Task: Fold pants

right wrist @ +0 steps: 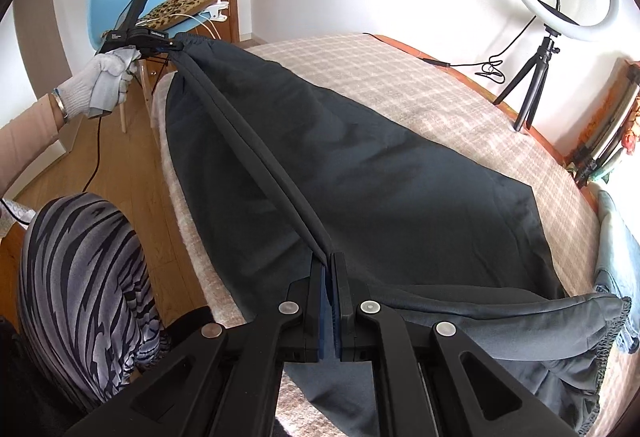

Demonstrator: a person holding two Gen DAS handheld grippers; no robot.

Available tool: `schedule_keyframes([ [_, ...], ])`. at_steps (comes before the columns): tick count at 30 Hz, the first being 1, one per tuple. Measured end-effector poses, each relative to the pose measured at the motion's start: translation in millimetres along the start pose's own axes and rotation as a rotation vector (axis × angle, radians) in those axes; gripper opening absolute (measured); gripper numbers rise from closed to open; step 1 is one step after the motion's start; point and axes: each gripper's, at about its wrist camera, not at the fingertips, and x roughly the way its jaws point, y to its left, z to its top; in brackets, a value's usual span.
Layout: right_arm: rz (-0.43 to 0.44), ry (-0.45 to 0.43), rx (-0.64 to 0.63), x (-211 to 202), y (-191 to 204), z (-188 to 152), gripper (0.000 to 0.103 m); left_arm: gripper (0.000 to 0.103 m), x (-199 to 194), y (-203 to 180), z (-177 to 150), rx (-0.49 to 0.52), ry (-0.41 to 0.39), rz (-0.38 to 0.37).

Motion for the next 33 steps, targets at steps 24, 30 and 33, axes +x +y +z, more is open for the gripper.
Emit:
schedule_keyframes([
  [24,-0.113,-0.107,0.573,-88,-77,-95,0.045,0.051,-90,-215,7,0.443,0.046,-0.314],
  [30,-0.254,-0.114,0.774,-128,-119,-146,0.057,0.055,-80,-332,-14,0.57,0.154,-0.49],
  [33,-0.319,-0.11,0.853,-147,-137,-172,0.061,0.061,-73,-388,-39,0.655,0.222,-0.554],
])
